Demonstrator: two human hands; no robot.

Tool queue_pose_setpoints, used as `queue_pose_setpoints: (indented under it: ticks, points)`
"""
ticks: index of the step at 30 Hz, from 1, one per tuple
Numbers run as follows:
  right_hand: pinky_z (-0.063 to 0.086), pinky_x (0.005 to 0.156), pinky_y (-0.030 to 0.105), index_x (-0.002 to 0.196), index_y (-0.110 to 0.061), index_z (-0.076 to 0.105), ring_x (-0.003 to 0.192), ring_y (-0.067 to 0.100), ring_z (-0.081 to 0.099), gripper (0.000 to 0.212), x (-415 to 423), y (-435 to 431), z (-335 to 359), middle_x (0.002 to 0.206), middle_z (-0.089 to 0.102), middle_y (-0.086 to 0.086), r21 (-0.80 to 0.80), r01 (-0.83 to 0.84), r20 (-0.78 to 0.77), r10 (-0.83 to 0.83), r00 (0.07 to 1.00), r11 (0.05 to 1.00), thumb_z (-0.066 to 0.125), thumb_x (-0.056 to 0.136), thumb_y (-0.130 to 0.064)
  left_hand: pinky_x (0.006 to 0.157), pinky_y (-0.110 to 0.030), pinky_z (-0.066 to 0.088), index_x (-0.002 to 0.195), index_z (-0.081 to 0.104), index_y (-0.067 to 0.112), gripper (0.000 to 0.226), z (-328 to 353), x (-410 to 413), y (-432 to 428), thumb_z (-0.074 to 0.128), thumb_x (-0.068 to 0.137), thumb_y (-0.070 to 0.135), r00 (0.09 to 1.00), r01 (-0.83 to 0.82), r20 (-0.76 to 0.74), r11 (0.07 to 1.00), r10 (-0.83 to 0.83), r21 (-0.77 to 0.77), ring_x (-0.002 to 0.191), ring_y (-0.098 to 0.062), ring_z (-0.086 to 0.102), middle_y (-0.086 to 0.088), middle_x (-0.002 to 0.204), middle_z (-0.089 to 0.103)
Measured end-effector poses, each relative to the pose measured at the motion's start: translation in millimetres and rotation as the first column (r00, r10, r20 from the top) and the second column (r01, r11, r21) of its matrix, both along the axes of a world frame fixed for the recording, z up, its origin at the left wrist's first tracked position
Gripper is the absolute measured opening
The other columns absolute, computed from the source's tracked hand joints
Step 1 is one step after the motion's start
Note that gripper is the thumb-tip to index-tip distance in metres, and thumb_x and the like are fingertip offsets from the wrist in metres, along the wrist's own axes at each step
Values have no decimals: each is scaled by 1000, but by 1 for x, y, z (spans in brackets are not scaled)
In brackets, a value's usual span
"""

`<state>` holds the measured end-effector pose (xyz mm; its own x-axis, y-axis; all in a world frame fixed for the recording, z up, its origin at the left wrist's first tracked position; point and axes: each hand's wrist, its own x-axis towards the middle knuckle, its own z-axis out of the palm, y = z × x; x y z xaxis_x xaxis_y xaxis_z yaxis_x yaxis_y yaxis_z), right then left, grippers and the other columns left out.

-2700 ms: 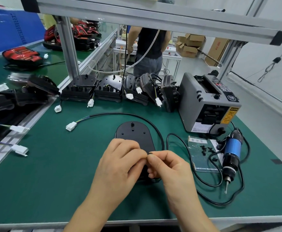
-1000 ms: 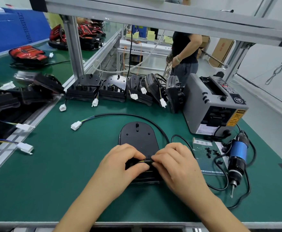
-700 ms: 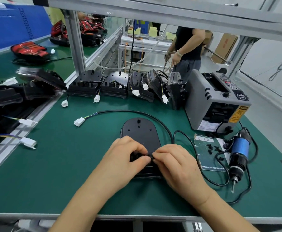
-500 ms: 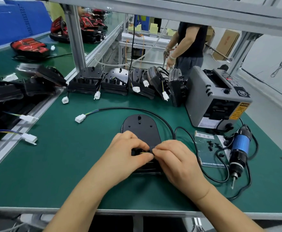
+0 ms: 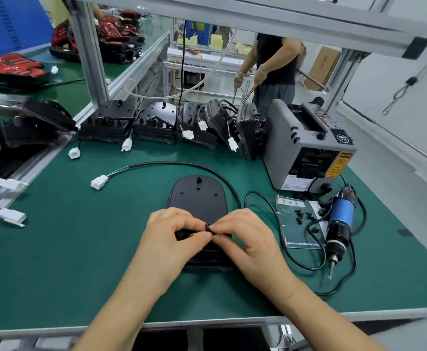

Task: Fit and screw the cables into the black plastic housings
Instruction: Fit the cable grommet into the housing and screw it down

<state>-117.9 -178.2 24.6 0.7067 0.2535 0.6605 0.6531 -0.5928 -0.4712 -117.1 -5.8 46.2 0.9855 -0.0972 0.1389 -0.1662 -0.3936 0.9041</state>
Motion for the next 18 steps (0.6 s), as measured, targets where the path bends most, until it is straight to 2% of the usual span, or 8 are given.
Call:
queue_pose_setpoints:
  ticks: [3,6,7,9,11,13,15,18]
  points:
    - [49,82,30,88,-5,72,87,17,60,10,-2,-1,3,87,69,-1,39,9,-79,-6,997,999,69,82,-12,75,3,27,68,69,33,20,-1,-1,-4,79,72,16,999,-31,4,999,31,-12,102,12,40,9,88,61]
    - [45,88,24,87,-10,72,94,13,59,11,-2,-8,9,91,69,-6,37,11,-143,-5,990,999,66,84,-19,76,3,27,68,70,31,18,-1,-1,-5,79,72,16,999,-42,-7,999,42,-29,103,13,39,9,87,61]
    - [44,88,23,88,-13,72,95,12,59,11,-1,-14,13,92,68,-7,22,55,-166,-50,985,998,65,84,-20,76,4,26,68,70,31,17,-1,-2,-5,78,72,16,999,-42,-14,998,41,-37,103,14,39,9,88,62]
    - [42,86,24,89,-17,70,93,11,58,7,6,-36,20,91,64,-10,-55,250,-231,-256,939,967,65,85,-20,75,6,25,68,71,30,16,-2,-2,-5,78,73,17,999,-42,-30,998,40,-53,103,16,38,12,90,61]
    - [39,77,25,89,-23,69,88,11,55,7,19,-69,31,89,59,-13,-259,464,-294,-527,797,847,62,87,-20,75,7,24,69,71,31,16,-2,-2,-5,77,73,17,999,-41,-35,998,39,-48,103,17,37,14,90,61]
    - [41,66,27,84,-25,67,81,12,57,13,31,-99,39,86,62,-12,-470,563,-327,-727,604,680,55,88,-23,75,7,24,69,70,32,16,-2,-2,-5,77,74,18,999,-39,-32,999,38,-31,104,18,36,15,90,61]
    - [43,60,27,81,-24,65,74,13,59,17,39,-118,41,80,66,-9,-598,547,-339,-803,490,586,50,89,-25,76,7,24,70,70,32,15,-2,-2,-5,77,74,19,999,-37,-35,999,36,-28,104,18,36,15,90,61]
    - [44,60,27,77,-15,65,75,20,61,26,49,-122,36,75,65,-1,-715,470,-345,-846,407,518,47,89,-29,75,7,23,70,71,30,14,-2,-2,-5,77,74,19,999,-39,-38,999,38,-37,104,17,36,15,90,61]
